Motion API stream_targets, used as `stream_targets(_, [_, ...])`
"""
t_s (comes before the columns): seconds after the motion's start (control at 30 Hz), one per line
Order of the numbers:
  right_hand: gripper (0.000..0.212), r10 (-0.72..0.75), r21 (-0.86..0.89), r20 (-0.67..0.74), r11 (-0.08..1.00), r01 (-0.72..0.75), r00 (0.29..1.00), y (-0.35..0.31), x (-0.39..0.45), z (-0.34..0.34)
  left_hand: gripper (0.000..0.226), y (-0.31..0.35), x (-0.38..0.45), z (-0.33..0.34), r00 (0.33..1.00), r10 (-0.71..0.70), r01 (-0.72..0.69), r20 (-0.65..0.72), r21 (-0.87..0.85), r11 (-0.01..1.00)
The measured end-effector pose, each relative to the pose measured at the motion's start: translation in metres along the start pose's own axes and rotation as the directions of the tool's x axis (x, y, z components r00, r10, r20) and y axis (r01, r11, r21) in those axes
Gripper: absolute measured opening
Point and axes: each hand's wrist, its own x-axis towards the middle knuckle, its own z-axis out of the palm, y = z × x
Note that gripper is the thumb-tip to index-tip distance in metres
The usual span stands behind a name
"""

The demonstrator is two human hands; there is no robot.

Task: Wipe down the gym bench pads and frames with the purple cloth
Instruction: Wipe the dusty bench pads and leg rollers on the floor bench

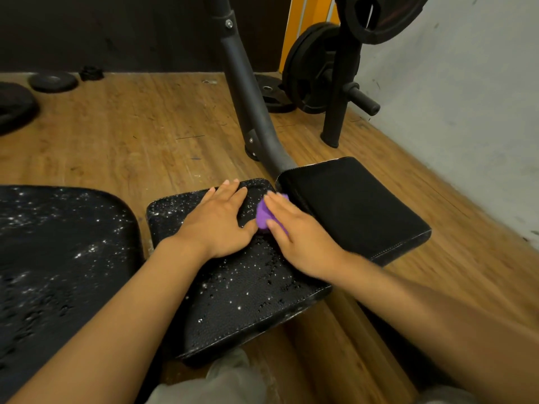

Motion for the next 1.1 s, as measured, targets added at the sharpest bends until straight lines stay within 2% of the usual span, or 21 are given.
stream_targets(0.13, [0.047, 0.154, 0.040, -0.022, 0.987, -0.153, 0.988, 0.012, 0.078, 0.013, 0.072, -0.002, -0.005, -0.003, 1.000, 0.013, -0.013, 0.014, -0.009, 1.000])
stream_targets(0.23, [0.048, 0.212, -0.026, 0.007, 0.977, -0.211, 0.977, 0.017, 0.086, 0.012, 0.072, -0.003, -0.009, -0.004, 1.000, 0.014, -0.014, 0.015, -0.015, 1.000])
stream_targets(0.33, [0.050, 0.159, -0.028, 0.026, 0.987, -0.159, 0.987, 0.011, 0.050, 0.004, 0.072, -0.004, -0.009, -0.004, 1.000, 0.017, -0.017, 0.014, -0.029, 0.999])
stream_targets(0.47, [0.055, 0.032, -0.130, 0.093, 0.991, -0.020, 0.995, -0.007, -0.035, -0.014, 0.072, -0.007, -0.008, -0.003, 0.999, 0.032, -0.032, 0.016, -0.038, 0.999])
stream_targets(0.57, [0.065, 0.041, -0.149, 0.197, 0.989, -0.011, 0.980, -0.020, -0.083, -0.034, 0.072, -0.009, -0.008, -0.002, 0.999, 0.038, -0.037, 0.023, -0.047, 0.998])
stream_targets(0.67, [0.067, 0.090, -0.157, 0.221, 0.986, -0.056, 0.971, -0.024, -0.088, -0.035, 0.072, -0.008, -0.008, -0.001, 0.999, 0.038, -0.037, 0.024, -0.036, 0.999])
stream_targets(0.8, [0.056, 0.166, -0.155, 0.122, 0.977, -0.146, 0.979, -0.017, -0.031, -0.016, 0.071, -0.006, -0.006, -0.001, 0.999, 0.030, -0.030, 0.013, -0.020, 0.999])
stream_targets(0.93, [0.049, 0.290, -0.094, 0.049, 0.954, -0.285, 0.956, -0.009, 0.045, 0.002, 0.071, -0.004, -0.009, -0.003, 1.000, 0.011, -0.011, 0.014, -0.030, 0.999])
stream_targets(1.1, [0.054, 0.240, -0.117, 0.016, 0.964, -0.237, 0.971, -0.015, 0.019, 0.005, 0.070, -0.003, -0.010, -0.003, 1.000, -0.012, 0.012, 0.009, -0.029, 1.000])
